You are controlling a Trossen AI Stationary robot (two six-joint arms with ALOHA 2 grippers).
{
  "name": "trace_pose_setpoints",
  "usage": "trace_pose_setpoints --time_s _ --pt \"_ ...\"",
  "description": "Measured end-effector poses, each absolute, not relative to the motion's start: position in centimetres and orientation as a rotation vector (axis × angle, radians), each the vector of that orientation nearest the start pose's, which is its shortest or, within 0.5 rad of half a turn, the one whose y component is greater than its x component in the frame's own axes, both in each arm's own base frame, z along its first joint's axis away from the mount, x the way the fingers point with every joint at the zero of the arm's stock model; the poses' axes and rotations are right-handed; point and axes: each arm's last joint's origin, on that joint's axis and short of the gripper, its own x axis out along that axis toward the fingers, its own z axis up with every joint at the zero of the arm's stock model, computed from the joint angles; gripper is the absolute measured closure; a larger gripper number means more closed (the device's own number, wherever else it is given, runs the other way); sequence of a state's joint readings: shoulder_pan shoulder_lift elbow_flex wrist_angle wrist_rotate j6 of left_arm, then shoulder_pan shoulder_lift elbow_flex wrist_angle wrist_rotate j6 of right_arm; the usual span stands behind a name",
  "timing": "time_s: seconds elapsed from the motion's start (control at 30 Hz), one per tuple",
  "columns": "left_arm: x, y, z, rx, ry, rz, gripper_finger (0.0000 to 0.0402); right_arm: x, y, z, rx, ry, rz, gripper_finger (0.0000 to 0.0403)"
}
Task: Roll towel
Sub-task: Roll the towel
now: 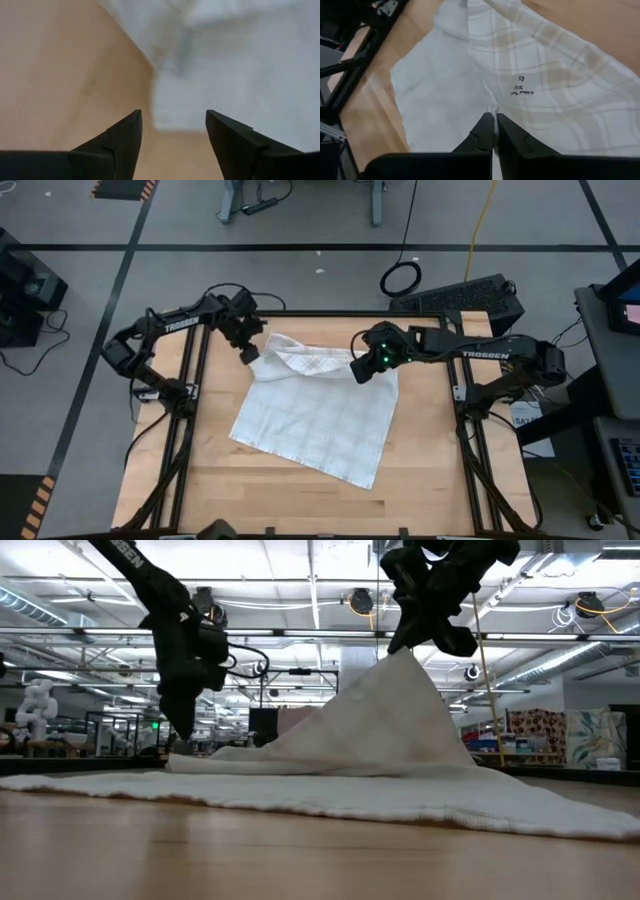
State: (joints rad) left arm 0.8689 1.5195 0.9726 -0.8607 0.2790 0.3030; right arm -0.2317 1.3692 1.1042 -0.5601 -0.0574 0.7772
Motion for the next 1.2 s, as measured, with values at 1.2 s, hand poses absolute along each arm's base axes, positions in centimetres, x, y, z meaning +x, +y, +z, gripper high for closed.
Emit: trace_pose_setpoints --time_s 1.2 --pt "17.4 19.2 13.6 -0.770 1.351 0.343 0.0187 27.8 -6.4 28.6 0.836 0.706 -0.471 0.0403"
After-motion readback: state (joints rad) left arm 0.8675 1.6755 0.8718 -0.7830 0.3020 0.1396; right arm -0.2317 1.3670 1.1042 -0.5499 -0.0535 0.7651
